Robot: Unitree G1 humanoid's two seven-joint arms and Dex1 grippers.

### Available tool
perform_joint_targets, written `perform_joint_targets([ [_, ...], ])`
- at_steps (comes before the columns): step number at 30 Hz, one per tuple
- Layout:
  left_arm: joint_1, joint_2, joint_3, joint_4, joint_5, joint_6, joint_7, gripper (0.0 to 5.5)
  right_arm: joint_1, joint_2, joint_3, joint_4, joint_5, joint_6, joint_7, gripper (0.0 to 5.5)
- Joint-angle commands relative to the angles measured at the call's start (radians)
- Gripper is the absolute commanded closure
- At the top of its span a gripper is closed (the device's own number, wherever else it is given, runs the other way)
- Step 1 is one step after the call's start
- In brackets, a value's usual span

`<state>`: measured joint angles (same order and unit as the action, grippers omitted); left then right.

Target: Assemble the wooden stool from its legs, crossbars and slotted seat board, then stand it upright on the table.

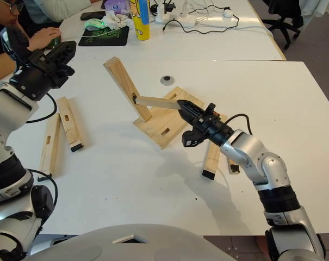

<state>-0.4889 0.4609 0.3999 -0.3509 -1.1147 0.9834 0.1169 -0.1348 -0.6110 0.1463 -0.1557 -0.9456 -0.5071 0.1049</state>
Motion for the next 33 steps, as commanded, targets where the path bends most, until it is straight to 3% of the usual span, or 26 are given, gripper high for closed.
perform_joint_targets([
  [1,0.008,-0.01,-0.034,0.022,0.048,-0.019,-0.012,5.5,0.022,0.057,0.032,-0.044,-0.101,0.086,-0.072,4.19],
  [10,0.031,-0.049,-0.101,0.045,0.136,-0.049,-0.05,5.5,0.059,0.08,0.08,-0.063,-0.148,0.178,-0.076,4.19],
  [33,0.002,-0.107,-0.116,0.047,0.141,-0.024,-0.062,5.5,0.039,0.103,0.188,0.005,-0.191,0.294,-0.112,4.19],
])
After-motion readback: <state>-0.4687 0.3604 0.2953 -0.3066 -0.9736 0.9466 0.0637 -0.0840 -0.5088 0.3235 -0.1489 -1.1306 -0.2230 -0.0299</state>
